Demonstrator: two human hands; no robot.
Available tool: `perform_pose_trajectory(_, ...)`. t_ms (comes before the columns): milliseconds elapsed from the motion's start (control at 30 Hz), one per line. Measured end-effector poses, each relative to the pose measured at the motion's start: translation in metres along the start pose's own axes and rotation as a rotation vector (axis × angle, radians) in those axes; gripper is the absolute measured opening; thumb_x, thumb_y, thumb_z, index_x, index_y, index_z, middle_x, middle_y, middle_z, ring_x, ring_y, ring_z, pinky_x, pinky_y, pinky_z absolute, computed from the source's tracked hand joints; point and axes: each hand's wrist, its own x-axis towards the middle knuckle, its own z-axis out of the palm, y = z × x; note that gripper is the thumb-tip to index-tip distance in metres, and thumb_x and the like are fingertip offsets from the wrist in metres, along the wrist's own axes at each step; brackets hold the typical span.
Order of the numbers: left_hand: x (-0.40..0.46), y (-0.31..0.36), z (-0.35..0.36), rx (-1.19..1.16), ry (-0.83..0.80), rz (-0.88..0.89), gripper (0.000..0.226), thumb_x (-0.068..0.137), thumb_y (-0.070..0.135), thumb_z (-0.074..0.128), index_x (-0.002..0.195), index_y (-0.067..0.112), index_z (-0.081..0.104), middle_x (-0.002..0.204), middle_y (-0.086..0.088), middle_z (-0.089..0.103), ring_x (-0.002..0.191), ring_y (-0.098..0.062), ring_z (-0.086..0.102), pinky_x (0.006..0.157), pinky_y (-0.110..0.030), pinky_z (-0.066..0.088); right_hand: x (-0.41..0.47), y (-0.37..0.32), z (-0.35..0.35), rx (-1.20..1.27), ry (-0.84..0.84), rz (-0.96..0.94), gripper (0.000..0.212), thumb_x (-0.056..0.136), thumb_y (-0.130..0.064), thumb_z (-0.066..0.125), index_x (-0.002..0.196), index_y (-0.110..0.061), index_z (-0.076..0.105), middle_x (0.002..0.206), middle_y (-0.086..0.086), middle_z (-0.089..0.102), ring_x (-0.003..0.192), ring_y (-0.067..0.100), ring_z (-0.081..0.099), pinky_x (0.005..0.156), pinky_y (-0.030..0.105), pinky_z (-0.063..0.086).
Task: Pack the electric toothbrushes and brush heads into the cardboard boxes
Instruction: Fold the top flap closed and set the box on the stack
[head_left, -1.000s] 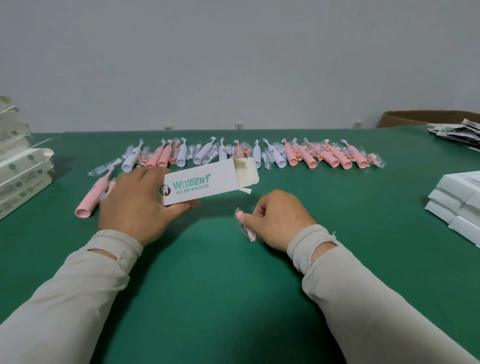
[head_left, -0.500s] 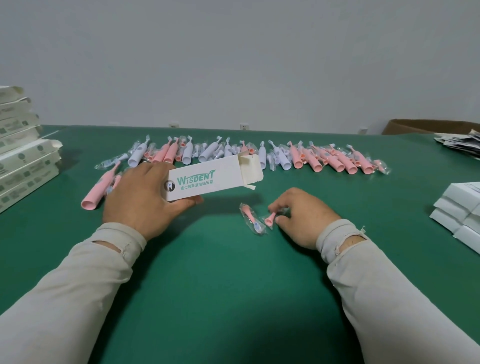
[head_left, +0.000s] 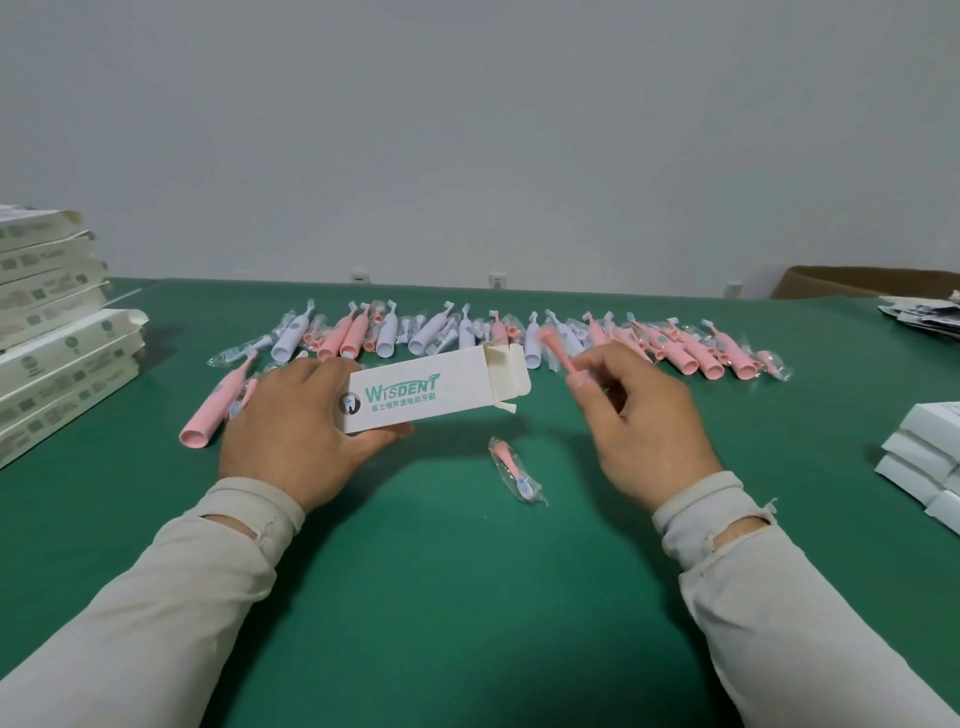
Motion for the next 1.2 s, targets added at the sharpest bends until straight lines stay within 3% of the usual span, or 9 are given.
perform_pose_trajectory(200,-0.001,0.003,-0.001,0.007,-0.005,-0.006,0.076,0.064,0.088,0.046,0.112,0.03,0.058,0.106,0.002,0.061,0.103,-0.024,0.052,0.075,-0.041,0.047,0.0,-0.003,0.004,-0.217,-0.118,-0.009,0.011,0.099,-0.024,0.058,0.103,-0.021,0.068,0.086,-0.012,0.057,0.076,0.005,0.05,0.071,0.024,0.036)
perform_pose_trajectory(333,-0.003,0.008,-0.001,0.051,-0.01,0.025,0.073,0.066,0.083,0.054,0.118,0.031,0.058,0.114,0.002,0.061,0.108,-0.025,0.052,0.077,-0.044,0.05,0.0,-0.007,0.003,-0.291,-0.107,-0.114,0.014,0.097,-0.025,0.06,0.104,-0.022,0.072,0.093,-0.012,0.049,0.08,0.006,0.046,0.074,0.019,0.037)
perform_pose_trajectory(433,-0.003,0.012,0.0,0.074,-0.03,0.031,0.075,0.067,0.082,0.056,0.122,0.032,0.056,0.119,0.003,0.059,0.111,-0.024,0.052,0.077,-0.045,0.05,-0.001,-0.008,0.004,-0.211,-0.059,-0.094,0.011,0.096,-0.022,0.064,0.1,-0.021,0.074,0.087,-0.016,0.042,0.078,-0.002,0.045,0.068,0.006,0.033)
perform_pose_trajectory(633,-0.004,0.012,-0.003,0.04,-0.026,0.037,0.079,0.064,0.086,0.052,0.122,0.032,0.057,0.117,0.003,0.06,0.11,-0.023,0.052,0.079,-0.045,0.049,-0.003,-0.006,0.008,-0.011,0.0,-0.006,0.007,0.091,-0.02,0.07,0.094,-0.025,0.075,0.084,-0.015,0.051,0.082,-0.011,0.049,0.07,0.0,0.034)
perform_pose_trajectory(800,-0.006,0.018,-0.005,0.019,-0.047,0.054,0.089,0.059,0.09,0.04,0.125,0.032,0.057,0.122,0.004,0.059,0.115,-0.023,0.051,0.082,-0.045,0.049,-0.01,-0.017,0.022,0.414,0.018,0.208,0.015,0.085,-0.015,0.078,0.084,-0.021,0.064,0.077,-0.003,0.068,0.07,0.011,0.066,0.065,0.02,0.051)
perform_pose_trajectory(900,-0.007,0.019,-0.004,-0.02,-0.025,0.065,0.08,0.062,0.084,0.052,0.123,0.032,0.058,0.12,0.004,0.061,0.112,-0.023,0.051,0.083,-0.045,0.048,-0.009,-0.026,0.026,0.652,-0.102,0.322,0.009,0.084,-0.012,0.067,0.087,-0.019,0.062,0.079,0.01,0.073,0.08,0.028,0.071,0.069,0.041,0.056)
perform_pose_trajectory(1000,-0.008,0.021,-0.003,-0.025,-0.022,0.087,0.079,0.063,0.081,0.054,0.123,0.03,0.06,0.12,0.004,0.061,0.112,-0.024,0.052,0.083,-0.045,0.048,-0.009,-0.028,0.027,0.636,-0.275,0.363,0.023,0.068,-0.022,0.055,0.09,-0.021,0.059,0.07,-0.002,0.063,0.063,0.011,0.054,0.057,0.022,0.044)
perform_pose_trajectory(1067,-0.008,0.02,-0.003,-0.016,-0.046,0.085,0.081,0.062,0.081,0.053,0.125,0.031,0.058,0.122,0.004,0.061,0.114,-0.023,0.051,0.083,-0.046,0.048,-0.009,-0.026,0.027,0.624,-0.356,0.353,0.031,0.066,-0.027,0.055,0.096,-0.02,0.057,0.074,-0.004,0.062,0.063,0.011,0.052,0.056,0.022,0.043)
perform_pose_trajectory(1200,-0.004,0.014,-0.003,-0.02,-0.032,0.04,0.08,0.062,0.087,0.047,0.118,0.03,0.06,0.114,0.002,0.061,0.107,-0.025,0.052,0.081,-0.046,0.05,-0.003,-0.012,0.024,0.621,-0.067,0.374,0.019,0.071,-0.026,0.064,0.089,-0.022,0.058,0.082,-0.003,0.076,0.055,0.005,0.053,0.052,0.019,0.043)
